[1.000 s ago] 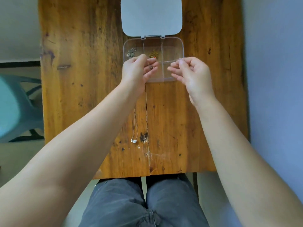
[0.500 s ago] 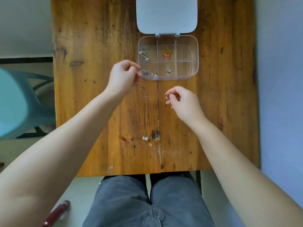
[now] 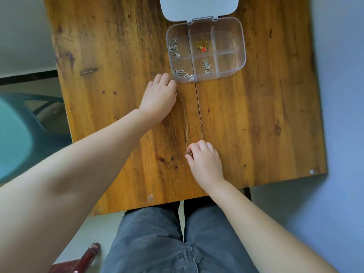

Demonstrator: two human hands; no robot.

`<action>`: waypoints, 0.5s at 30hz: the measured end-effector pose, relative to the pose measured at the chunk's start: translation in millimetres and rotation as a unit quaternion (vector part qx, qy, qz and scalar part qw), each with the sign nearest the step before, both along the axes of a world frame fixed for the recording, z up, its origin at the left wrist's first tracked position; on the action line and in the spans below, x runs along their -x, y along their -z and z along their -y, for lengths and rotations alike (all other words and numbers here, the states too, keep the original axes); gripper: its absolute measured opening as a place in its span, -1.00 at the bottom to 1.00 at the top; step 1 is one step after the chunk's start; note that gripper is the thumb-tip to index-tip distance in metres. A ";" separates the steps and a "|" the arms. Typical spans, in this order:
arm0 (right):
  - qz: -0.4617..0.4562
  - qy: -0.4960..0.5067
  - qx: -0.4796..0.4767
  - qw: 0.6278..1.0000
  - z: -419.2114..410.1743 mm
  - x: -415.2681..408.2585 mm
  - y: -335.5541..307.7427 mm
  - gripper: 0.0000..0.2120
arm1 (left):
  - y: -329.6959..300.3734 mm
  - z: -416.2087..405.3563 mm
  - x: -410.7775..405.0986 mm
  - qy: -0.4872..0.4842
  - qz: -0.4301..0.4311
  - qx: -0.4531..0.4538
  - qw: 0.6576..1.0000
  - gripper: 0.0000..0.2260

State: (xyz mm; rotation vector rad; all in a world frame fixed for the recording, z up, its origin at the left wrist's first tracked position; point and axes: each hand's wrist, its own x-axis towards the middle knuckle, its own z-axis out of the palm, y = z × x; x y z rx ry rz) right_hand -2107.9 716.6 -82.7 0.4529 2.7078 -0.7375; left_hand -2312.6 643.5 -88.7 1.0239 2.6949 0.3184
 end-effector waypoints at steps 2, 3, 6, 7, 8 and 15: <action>0.002 0.004 0.014 1.000 -1.1 0.5 0.0 -0.88 | -0.5 4.6 -0.7 -0.006 0.023 -0.046 0.999 -0.88; 0.003 0.022 0.037 0.999 -3.5 0.3 -1.8 -0.89 | -2.3 6.5 -3.5 -0.023 0.048 -0.080 0.995 -0.91; 0.006 0.124 0.145 0.982 -20.8 -2.4 -12.7 -0.95 | -14.1 1.3 -12.6 -0.138 0.156 -0.180 0.961 -0.93; 0.000 0.157 0.174 0.972 -30.5 -5.2 -17.3 -0.98 | -20.5 -5.9 -15.9 -0.174 0.184 -0.213 0.944 -0.92; -0.011 0.188 0.195 0.963 -43.0 -8.9 -21.9 -0.97 | -27.5 -17.3 -19.1 -0.195 0.201 -0.241 0.929 -0.91; -0.084 0.417 0.241 0.872 -153.8 -55.0 -33.5 -0.82 | -60.5 -149.3 -32.8 -0.157 0.285 -0.333 0.885 -0.88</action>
